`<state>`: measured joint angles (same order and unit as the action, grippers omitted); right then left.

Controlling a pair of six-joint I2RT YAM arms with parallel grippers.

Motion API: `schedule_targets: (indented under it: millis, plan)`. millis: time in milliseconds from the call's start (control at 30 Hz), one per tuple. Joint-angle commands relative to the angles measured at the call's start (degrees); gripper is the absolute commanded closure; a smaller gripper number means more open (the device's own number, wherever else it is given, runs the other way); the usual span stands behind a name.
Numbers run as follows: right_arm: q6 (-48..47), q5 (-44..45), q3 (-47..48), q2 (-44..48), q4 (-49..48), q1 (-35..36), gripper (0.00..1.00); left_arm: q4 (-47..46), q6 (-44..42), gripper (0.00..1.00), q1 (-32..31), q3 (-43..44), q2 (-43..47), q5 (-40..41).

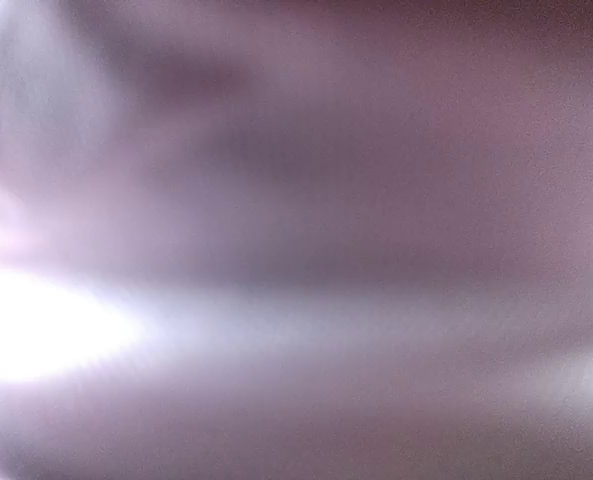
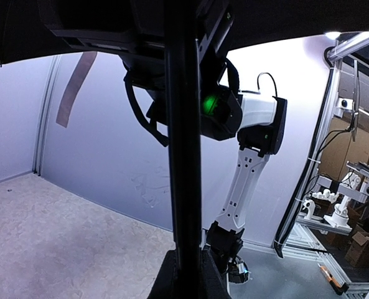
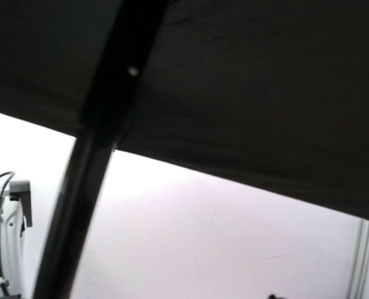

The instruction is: Put away the umbrella

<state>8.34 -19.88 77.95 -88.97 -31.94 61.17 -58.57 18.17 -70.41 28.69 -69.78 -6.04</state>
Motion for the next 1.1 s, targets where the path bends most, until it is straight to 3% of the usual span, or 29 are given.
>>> schedule_targets:
  millis: [0,167,400,567,800,1067]
  plan:
    - [-0.33,-3.59,0.53,0.47,1.24,-0.22,0.40,-1.77,2.57,1.00,2.22,2.30,-1.03,-1.54]
    - [-0.16,-2.58,-1.76,2.47,3.27,-3.32,0.28,-2.13,5.17,1.00,6.87,1.67,-1.79,-3.28]
    - [-0.81,-1.36,-7.86,6.65,4.75,-9.66,0.24,-0.21,0.78,1.00,10.90,5.23,-3.77,-10.30]
    - [-3.64,-5.77,-5.24,4.05,5.88,-9.71,0.09,-5.07,1.01,1.00,11.16,6.78,-7.88,-18.55]
    - [-0.76,-11.78,1.69,-4.01,6.16,-9.69,0.12,-11.98,5.72,1.00,12.06,6.72,-11.67,-22.60]
    - [-3.04,-11.79,-4.18,1.16,5.10,-9.84,0.15,-18.57,12.30,1.00,15.74,5.52,-13.49,-24.52]
